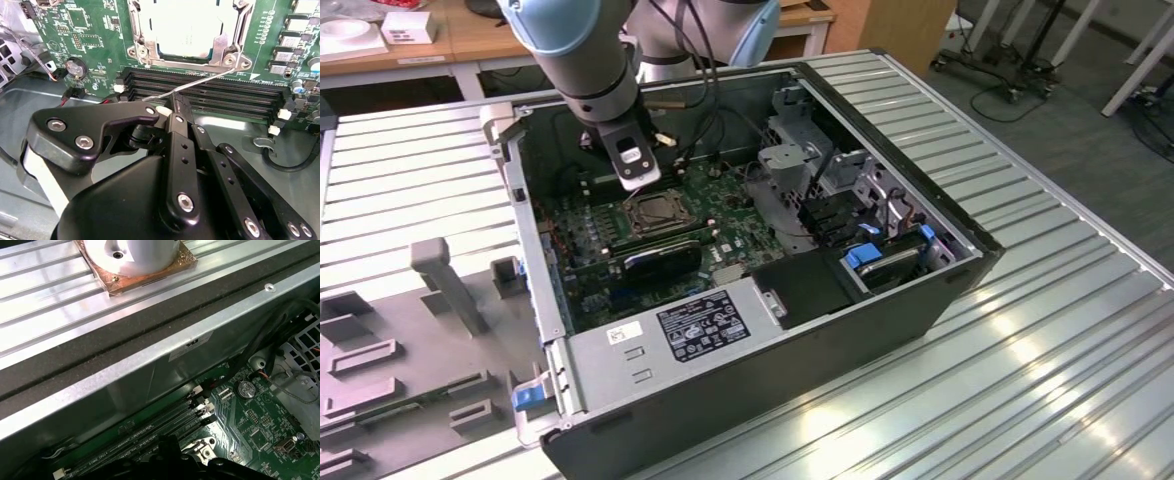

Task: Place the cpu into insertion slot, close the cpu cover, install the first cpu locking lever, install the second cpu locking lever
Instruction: 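Install the first cpu locking lever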

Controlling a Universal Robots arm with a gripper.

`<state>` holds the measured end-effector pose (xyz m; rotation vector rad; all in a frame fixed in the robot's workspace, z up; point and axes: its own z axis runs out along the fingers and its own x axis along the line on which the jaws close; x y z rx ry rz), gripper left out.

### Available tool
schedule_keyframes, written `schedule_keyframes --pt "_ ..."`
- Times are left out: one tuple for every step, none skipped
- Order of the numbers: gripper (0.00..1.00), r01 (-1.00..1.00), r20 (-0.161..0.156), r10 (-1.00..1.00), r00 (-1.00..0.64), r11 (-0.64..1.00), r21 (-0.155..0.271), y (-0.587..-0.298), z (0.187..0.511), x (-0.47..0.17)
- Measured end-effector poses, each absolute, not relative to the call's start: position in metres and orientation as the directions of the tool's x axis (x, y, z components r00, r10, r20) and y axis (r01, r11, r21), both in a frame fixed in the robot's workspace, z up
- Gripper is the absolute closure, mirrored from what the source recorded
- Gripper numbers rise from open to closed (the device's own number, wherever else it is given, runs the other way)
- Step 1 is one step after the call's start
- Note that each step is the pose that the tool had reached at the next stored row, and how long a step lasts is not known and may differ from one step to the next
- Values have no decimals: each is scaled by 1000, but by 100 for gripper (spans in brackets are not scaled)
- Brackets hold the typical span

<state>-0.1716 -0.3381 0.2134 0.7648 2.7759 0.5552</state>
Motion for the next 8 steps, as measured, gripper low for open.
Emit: schedule_keyframes --pt "89 449 -98 528 -844 794 410 -338 213 -172" --pt "89 449 -98 528 -844 793 412 -338 213 -172" --pt "89 449 -97 528 -844 793 413 -338 213 -172" --pt "89 448 -97 528 -844 793 413 -338 213 -172" --pt "89 448 -97 528 -844 792 414 -339 213 -172" --pt "89 448 -97 528 -844 792 414 -339 212 -172" --pt "89 448 -96 528 -844 792 414 -339 212 -172" --pt "89 448 -96 528 -844 792 414 -340 211 -172"
